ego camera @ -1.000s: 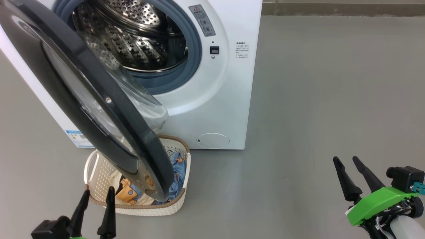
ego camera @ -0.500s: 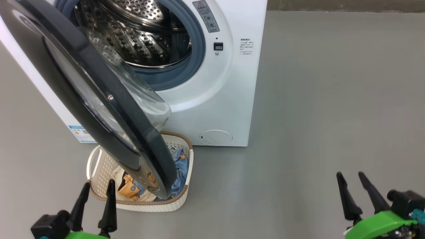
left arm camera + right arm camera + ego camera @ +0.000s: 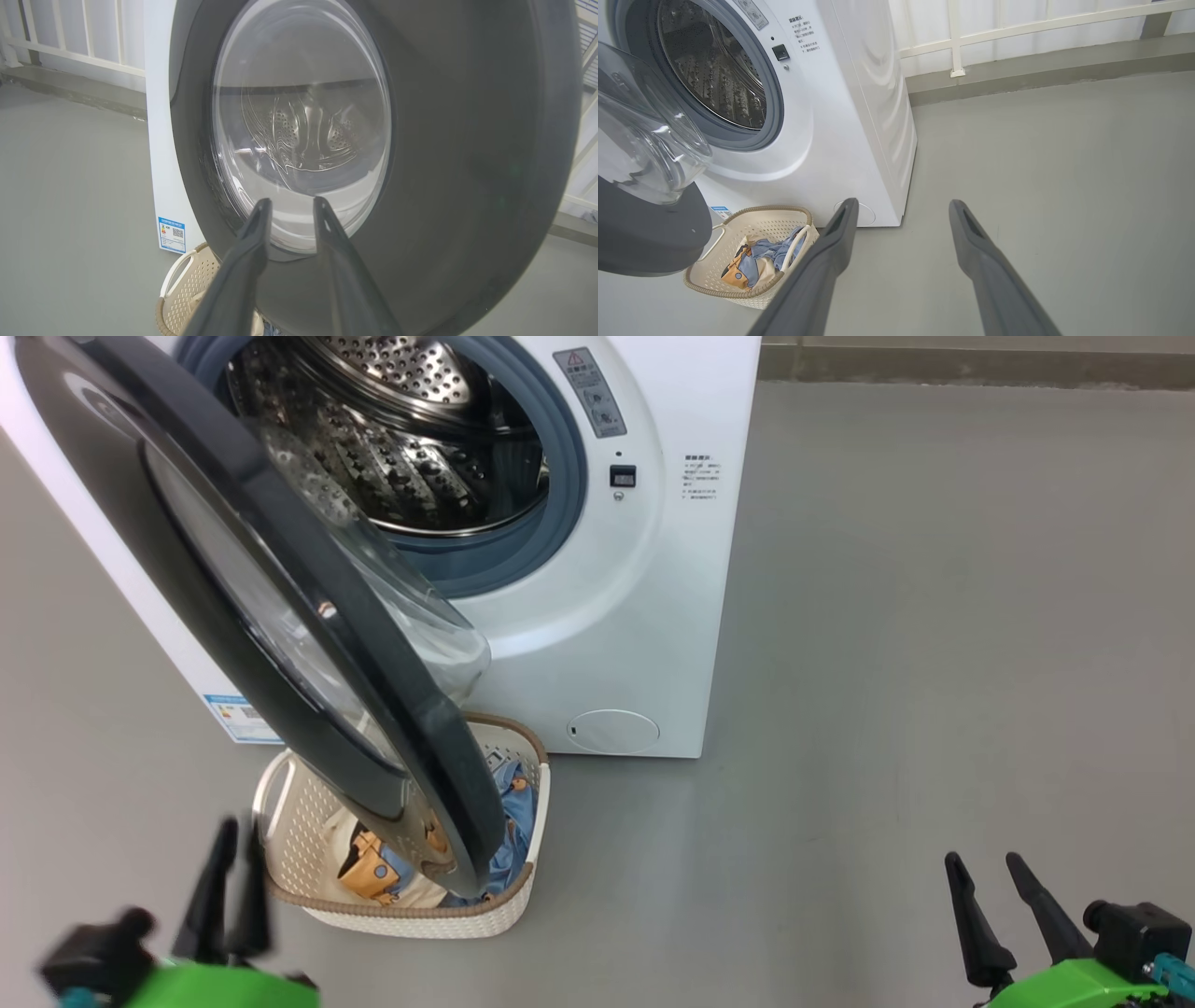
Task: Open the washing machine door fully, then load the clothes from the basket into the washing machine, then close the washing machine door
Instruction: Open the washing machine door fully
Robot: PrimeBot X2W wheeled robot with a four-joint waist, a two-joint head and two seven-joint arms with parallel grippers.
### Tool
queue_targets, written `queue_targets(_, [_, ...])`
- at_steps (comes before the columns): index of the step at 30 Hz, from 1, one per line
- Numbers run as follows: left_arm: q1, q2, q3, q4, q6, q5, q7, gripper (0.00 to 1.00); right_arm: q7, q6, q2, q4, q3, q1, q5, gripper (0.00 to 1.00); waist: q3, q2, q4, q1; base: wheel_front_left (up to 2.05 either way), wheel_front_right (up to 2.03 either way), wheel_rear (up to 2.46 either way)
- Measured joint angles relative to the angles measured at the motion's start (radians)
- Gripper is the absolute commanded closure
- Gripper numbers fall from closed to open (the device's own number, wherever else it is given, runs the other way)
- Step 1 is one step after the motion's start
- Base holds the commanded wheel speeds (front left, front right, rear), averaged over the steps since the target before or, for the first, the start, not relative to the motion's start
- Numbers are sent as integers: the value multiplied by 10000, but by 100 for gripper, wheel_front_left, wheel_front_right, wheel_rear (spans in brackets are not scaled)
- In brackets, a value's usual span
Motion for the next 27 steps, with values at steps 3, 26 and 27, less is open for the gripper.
queue_targets(3, [-148, -173, 606, -773, 0, 38, 0, 100, 0, 0, -2, 48, 10, 106, -38, 0, -16, 0, 36, 0, 0, 0, 0])
queue_targets(26, [-1128, -510, -5024, -3689, 721, -1528, 813, 100, 0, 0, -33, 123, 17, 93, -247, 0, 199, 0, 206, 0, 0, 0, 0])
queue_targets(27, [-1252, -510, -5145, -3260, 719, -1747, 752, 100, 0, 0, -31, 125, 44, 86, -249, 0, 224, 0, 208, 0, 0, 0, 0])
